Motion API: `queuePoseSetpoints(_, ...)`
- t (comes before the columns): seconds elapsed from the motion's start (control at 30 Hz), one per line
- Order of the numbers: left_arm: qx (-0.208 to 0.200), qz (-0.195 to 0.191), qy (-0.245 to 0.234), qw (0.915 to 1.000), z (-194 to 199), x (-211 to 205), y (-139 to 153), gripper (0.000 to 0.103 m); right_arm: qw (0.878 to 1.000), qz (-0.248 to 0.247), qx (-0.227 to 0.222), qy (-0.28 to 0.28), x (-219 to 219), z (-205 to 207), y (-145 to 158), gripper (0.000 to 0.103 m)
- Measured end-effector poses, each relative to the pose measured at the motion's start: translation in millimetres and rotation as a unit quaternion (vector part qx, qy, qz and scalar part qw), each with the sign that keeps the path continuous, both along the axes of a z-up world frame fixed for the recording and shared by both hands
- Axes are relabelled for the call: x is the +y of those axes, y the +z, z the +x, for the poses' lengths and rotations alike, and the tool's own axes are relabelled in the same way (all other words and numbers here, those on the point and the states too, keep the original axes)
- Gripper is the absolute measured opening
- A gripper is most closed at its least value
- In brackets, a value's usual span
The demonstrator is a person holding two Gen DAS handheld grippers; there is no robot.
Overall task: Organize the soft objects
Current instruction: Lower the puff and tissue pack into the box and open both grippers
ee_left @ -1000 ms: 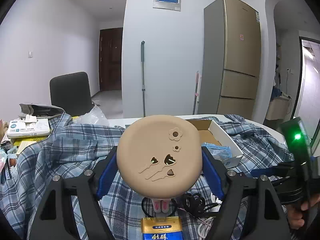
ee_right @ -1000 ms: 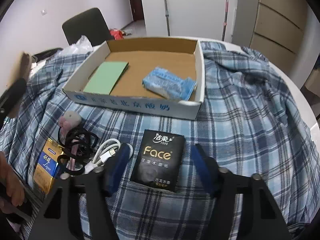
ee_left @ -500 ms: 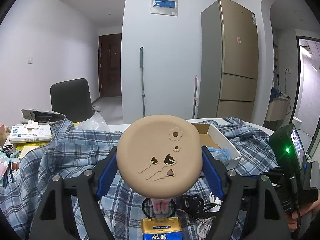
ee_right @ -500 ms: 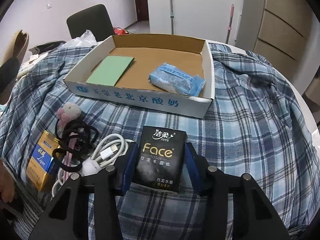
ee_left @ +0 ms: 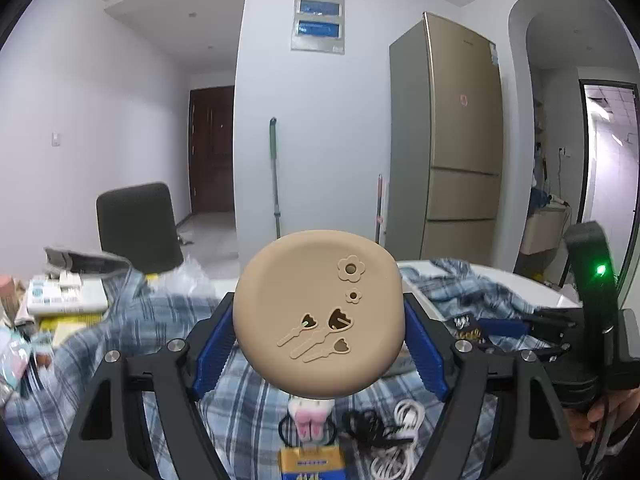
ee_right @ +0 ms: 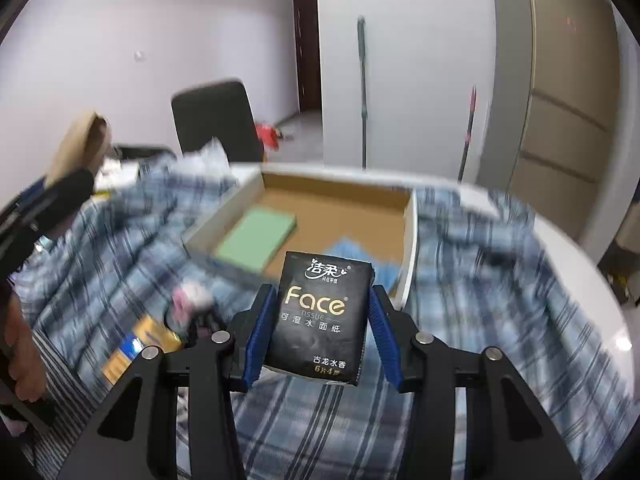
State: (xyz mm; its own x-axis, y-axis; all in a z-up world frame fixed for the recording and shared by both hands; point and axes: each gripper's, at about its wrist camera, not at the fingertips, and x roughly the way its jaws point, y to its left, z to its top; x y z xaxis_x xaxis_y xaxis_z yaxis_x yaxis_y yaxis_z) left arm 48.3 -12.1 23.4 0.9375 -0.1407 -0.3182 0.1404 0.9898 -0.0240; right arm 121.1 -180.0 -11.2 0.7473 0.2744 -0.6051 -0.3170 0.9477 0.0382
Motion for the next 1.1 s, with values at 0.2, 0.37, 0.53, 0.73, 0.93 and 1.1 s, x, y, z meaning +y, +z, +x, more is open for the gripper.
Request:
queuePoseSetpoints(0.2,-0.038,0.005,0.004,0.9993,6,-7,42,0.08,0.997,0.008,-0.068,-0.018,-7,10,55,0.046)
queuePoseSetpoints(0.37,-0.041,0.018,0.008,0.999,26,-21,73,0.08,0.994,0.018,-0.101,-0.034,-4,35,84,0.046)
queuePoseSetpoints(0.53,-0.032,0.019,0.006,0.9993,58,-30,81,0.08,0.995,0.029,-0.086,-0.045,-2,71,82,0.046)
queuePoseSetpoints(0.73,0.053,0.012,-0.022,0.9983,123,-31,53,0.081,0.998,0.02,-0.028,-0.056,-4,115,43,0.046)
queuePoseSetpoints(0.93,0.137,0.041,-0.027,0.9893,176,-38,9,0.081,0.998,0.007,0.029,-0.054,-13,143,1,0.046)
queuePoseSetpoints(1.1,0.182,0.039,-0.026,0.9822,198,-35,-23,0.081,0.995,0.025,0.082,-0.051,-19,158,-25,0.046)
